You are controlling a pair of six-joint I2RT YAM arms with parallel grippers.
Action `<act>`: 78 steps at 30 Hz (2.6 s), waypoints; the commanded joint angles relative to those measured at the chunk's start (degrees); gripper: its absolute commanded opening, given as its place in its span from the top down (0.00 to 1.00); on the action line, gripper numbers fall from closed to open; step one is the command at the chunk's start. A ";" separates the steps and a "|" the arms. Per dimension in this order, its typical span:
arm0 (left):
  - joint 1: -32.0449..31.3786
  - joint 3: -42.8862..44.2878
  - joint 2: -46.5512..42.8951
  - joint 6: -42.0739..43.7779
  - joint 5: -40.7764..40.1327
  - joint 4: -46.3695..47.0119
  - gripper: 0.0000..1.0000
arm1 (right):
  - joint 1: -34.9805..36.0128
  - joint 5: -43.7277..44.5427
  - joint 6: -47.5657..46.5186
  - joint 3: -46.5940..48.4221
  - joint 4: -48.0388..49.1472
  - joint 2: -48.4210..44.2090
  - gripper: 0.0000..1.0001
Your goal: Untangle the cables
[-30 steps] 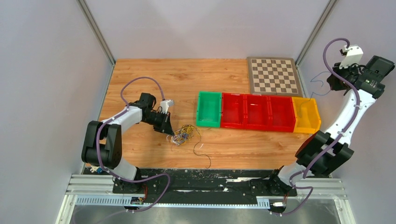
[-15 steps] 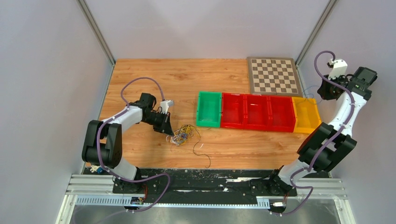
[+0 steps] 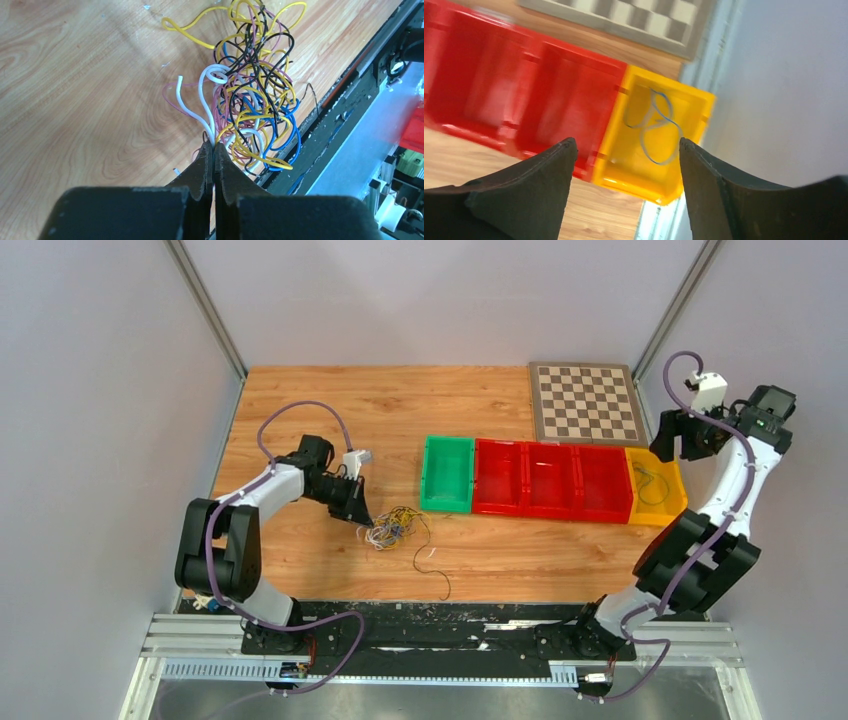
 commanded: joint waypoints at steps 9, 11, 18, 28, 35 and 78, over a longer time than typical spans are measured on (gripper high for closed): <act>0.72 1.68 -8.89 0.94 10.28 -3.31 1.00 | 44.36 -18.64 15.86 -13.29 7.99 -14.38 0.14; 0.73 1.24 -11.35 0.67 10.72 -2.76 1.00 | 52.73 -17.08 18.88 -18.04 16.66 -15.56 0.13; 0.62 2.48 -8.94 -0.17 15.16 -5.23 1.00 | 73.01 -10.44 27.27 -28.27 46.92 -9.94 0.07; 0.74 2.82 -1.29 -2.86 14.21 -5.25 0.97 | 84.47 -5.79 32.69 -27.40 62.22 7.41 0.07; 2.19 1.60 2.49 -1.33 11.04 -7.23 0.83 | 85.62 -3.65 30.42 -30.75 63.93 12.63 0.25; -0.72 -16.40 -28.87 40.01 11.66 -1.10 0.47 | 85.93 -2.75 33.45 -30.44 61.95 13.98 0.41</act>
